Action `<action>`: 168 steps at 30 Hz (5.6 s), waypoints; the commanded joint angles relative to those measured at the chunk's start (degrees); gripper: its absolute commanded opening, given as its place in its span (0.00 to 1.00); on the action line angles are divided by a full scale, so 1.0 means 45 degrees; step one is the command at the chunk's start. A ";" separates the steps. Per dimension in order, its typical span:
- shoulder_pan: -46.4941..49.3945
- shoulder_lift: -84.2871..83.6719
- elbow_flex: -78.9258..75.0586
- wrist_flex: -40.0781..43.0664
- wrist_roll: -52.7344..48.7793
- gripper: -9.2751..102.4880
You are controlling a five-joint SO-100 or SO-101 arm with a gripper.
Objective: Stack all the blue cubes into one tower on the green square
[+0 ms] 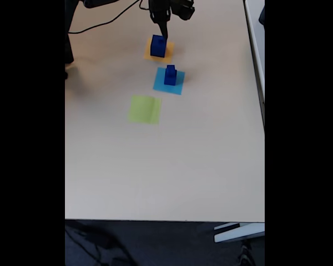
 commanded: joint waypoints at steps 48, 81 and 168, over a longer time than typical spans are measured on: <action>0.0332 -0.0176 0.1230 -0.0664 -0.0937 0.25; 0.0430 -0.0137 0.1387 -0.0352 -0.1016 0.15; 0.4961 0.0566 0.0449 -0.1445 -0.5566 0.08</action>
